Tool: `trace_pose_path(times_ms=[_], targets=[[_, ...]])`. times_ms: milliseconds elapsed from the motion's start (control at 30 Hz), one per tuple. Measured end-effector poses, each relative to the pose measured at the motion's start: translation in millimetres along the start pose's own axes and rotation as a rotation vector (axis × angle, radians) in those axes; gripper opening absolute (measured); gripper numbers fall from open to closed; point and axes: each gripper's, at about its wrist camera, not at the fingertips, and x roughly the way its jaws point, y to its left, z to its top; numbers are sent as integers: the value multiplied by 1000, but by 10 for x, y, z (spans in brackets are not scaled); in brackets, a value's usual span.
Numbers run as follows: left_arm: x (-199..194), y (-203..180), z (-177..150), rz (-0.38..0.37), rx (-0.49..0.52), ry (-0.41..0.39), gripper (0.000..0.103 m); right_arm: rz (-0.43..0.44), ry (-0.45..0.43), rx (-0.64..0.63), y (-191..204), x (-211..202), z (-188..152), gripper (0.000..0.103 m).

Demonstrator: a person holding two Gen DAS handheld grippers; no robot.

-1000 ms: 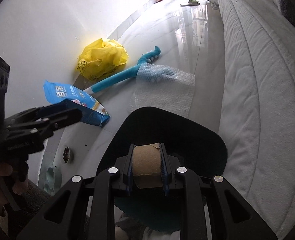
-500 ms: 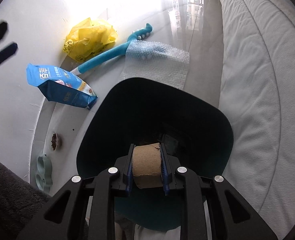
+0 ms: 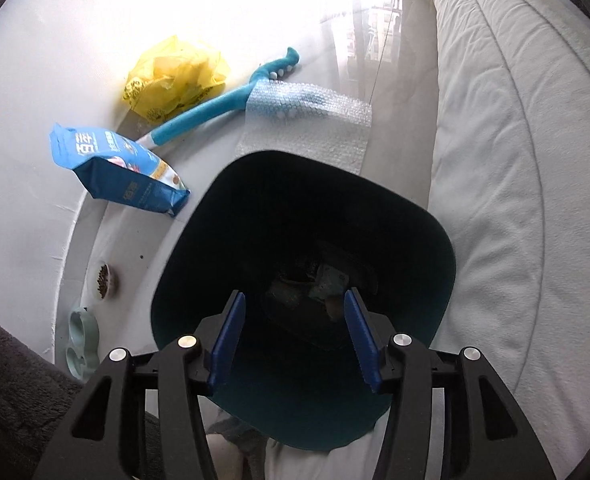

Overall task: Collect trash
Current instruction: 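Open the right gripper to drop the cardboard tube into the bin, then swing both grippers back toward the white socks on the bed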

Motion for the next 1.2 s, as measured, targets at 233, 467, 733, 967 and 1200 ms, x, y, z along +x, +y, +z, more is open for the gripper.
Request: trace_pose_path(times_ms=[233,467,733,967,1200], targets=[[-76,-267,81,-28,45,-46,75,45,-109,7,8,-369,53,63],[-104,-605,163,-72,79,-84,76,27,-291,-11,-123,-875,48,65],[9,-1094,203,-116,111,-97,76,-48,-457,-11,-512,-1386,-96,71],[196,-1483,182,-177,110,-79,77,-120,-525,30,-998,-1731,-249,72],[385,-1905,96,-207,169,-61,77,-207,-571,62,-1439,-2039,-498,74]])
